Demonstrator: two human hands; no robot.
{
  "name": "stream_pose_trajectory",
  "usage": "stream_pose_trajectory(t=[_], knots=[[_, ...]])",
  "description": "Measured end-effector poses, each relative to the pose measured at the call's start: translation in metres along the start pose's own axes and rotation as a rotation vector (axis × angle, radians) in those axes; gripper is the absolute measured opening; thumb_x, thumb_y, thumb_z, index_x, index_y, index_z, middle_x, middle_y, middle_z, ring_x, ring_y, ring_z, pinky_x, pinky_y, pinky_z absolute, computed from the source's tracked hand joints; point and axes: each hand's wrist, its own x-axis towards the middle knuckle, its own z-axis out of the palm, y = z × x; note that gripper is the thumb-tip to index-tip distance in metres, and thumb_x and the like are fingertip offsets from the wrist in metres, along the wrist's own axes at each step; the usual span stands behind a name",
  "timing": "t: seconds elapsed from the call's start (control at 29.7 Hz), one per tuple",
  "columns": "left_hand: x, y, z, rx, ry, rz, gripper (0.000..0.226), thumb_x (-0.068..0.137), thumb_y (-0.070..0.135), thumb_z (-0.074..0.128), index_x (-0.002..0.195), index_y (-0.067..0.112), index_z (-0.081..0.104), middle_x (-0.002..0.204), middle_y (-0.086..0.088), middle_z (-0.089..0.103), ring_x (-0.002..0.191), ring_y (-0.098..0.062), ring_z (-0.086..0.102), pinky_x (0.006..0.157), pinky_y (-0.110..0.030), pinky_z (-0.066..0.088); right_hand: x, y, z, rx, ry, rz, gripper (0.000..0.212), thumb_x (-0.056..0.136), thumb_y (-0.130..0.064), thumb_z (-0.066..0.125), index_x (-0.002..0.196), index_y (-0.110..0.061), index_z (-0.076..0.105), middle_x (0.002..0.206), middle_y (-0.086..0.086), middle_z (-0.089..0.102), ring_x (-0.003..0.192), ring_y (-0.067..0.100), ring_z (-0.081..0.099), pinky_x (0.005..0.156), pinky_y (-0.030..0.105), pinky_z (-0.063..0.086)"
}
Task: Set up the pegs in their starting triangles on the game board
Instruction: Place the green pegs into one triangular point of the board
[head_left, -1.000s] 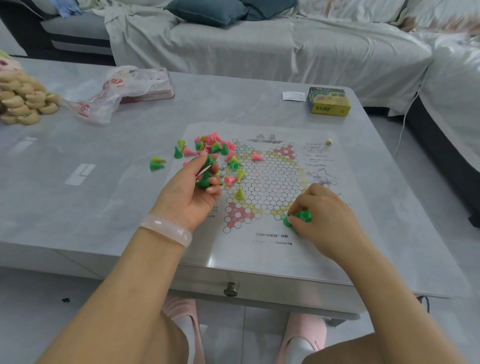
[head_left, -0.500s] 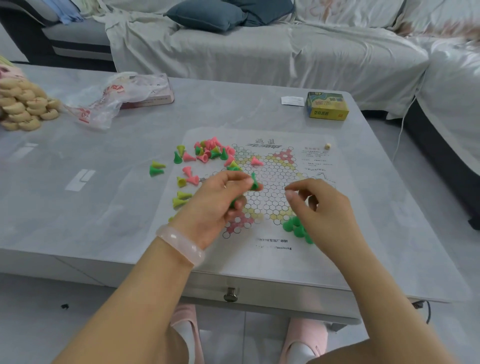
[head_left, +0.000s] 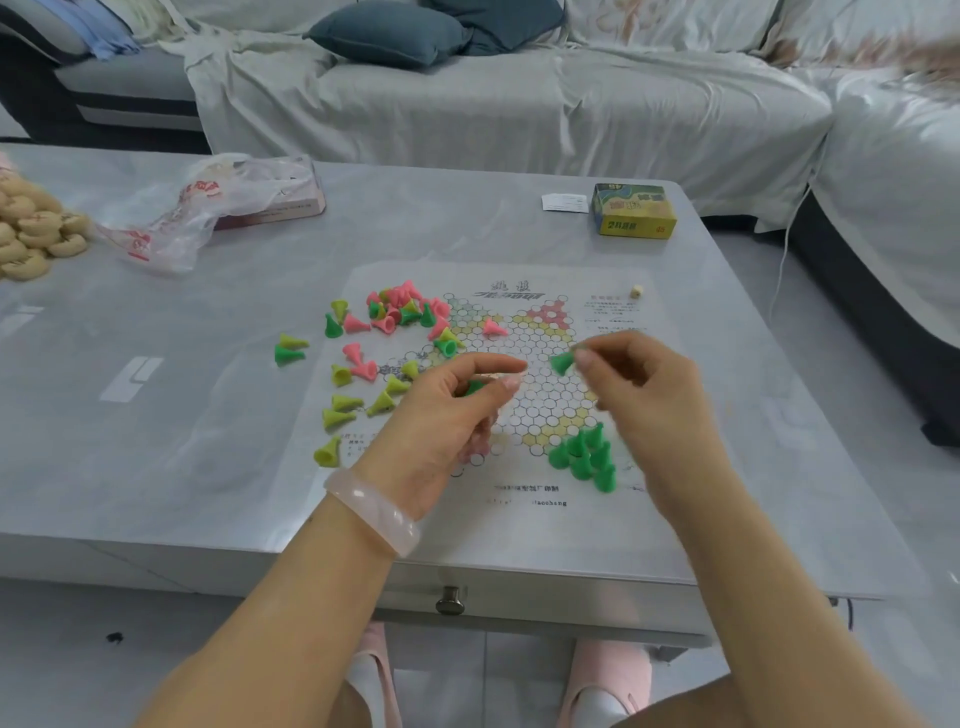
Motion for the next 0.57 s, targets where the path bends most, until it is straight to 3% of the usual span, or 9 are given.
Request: stream_pose_trajectory(t=[0.07,0.13,0.27,0.44,0.57], knots=[[0.001,0.001,-0.001,-0.037,0.073,-0.029,0.016,0.089,0.008,0.053,0.091,0.017,0.066,0.070,0.001,0.050,0.051,-0.007,0.039,0.043,-0.014,0.032,0.012,0.010,-0.016,-0.098,0.145,-0.030,0.011,0.085,-0.015,0.059,0.081,-0.025,0.062,0.078,-0.012,0.065,0.072,0.002,0.058,0.075,0.023,0.050],[0.003,0.002,-0.003,-0.111,0.109,-0.058,0.020,0.089,0.004,0.048,0.089,0.016,0.064,0.071,0.000,0.052,0.052,-0.008,0.040,0.045,-0.017,0.030,0.017,0.022,-0.027,-0.211,0.176,-0.035,0.010,0.086,-0.012,0.057,0.084,-0.021,0.061,0.078,-0.010,0.064,0.073,0.003,0.058,0.075,0.025,0.048],[0.005,0.006,-0.007,-0.236,0.126,-0.094,0.023,0.087,-0.002,0.040,0.092,0.009,0.060,0.071,-0.004,0.053,0.054,-0.011,0.042,0.044,-0.017,0.033,0.015,0.038,-0.024,-0.476,-0.097,-0.058,0.011,0.085,-0.011,0.057,0.082,-0.020,0.062,0.076,-0.010,0.063,0.075,0.006,0.058,0.067,0.004,0.038],[0.004,0.007,-0.005,-0.290,0.109,-0.152,0.025,0.087,-0.003,0.035,0.092,0.006,0.057,0.073,-0.007,0.053,0.054,-0.012,0.043,0.043,-0.017,0.036,0.017,0.039,-0.020,-0.601,-0.195,-0.048,0.011,0.086,-0.013,0.054,0.084,-0.021,0.061,0.081,-0.008,0.061,0.085,0.015,0.058,0.078,0.023,0.042],[0.004,0.009,-0.003,-0.292,0.118,-0.172,0.024,0.087,-0.003,0.035,0.091,0.006,0.057,0.073,-0.008,0.054,0.054,-0.012,0.042,0.045,-0.018,0.035,0.016,0.037,-0.020,-0.603,-0.223,-0.041,0.011,0.085,-0.014,0.056,0.084,-0.022,0.063,0.080,-0.011,0.061,0.085,0.014,0.058,0.078,0.023,0.041]])
